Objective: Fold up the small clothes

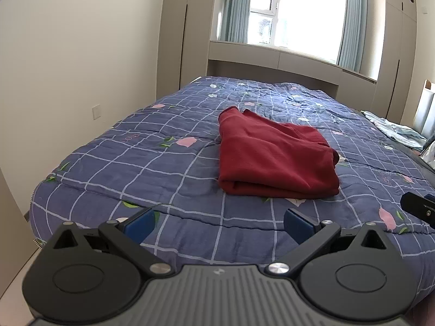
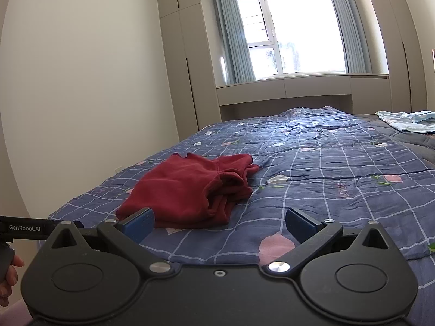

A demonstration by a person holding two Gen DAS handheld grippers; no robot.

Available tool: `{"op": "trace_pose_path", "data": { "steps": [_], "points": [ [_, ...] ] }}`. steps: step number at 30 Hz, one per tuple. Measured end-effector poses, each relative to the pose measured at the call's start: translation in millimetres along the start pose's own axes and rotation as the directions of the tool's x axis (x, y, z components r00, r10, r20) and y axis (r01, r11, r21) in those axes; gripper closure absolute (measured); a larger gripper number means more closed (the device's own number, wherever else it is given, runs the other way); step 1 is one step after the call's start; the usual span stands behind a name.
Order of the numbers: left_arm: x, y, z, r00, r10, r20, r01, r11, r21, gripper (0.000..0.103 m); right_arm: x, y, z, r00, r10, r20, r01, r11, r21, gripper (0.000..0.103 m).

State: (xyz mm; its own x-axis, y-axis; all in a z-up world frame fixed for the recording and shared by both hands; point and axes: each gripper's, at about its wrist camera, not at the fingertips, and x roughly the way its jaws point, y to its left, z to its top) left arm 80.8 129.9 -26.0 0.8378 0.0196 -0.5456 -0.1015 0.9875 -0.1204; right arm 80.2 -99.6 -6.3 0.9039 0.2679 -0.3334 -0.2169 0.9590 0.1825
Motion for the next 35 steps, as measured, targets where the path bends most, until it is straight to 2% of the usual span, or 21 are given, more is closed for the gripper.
{"op": "trace_pose_path", "data": {
  "steps": [10, 16, 35],
  "points": [
    [0.0, -1.7, 1.5, 1.0, -0.008, -0.006, 0.008, 1.0, 0.004, 0.0, 0.0, 0.0, 0.1, 1.0, 0.0, 0.0, 0.0, 1.0, -0.001, 0.001],
    [-5.0, -6.6, 1.8, 0.999, 0.028, 0.025, -0.028, 0.999, 0.028, 0.0, 0.4, 0.3, -0.3, 1.0, 0.001, -0.002, -0.001, 1.0, 0.0, 0.001],
    [-4.6, -4.8, 3.5, 0.999, 0.021, 0.023, -0.022, 0.999, 0.028, 0.0, 3.2, 0.9, -1.5, 1.0, 0.005, -0.01, -0.005, 1.0, -0.002, 0.001]
  ]
}}
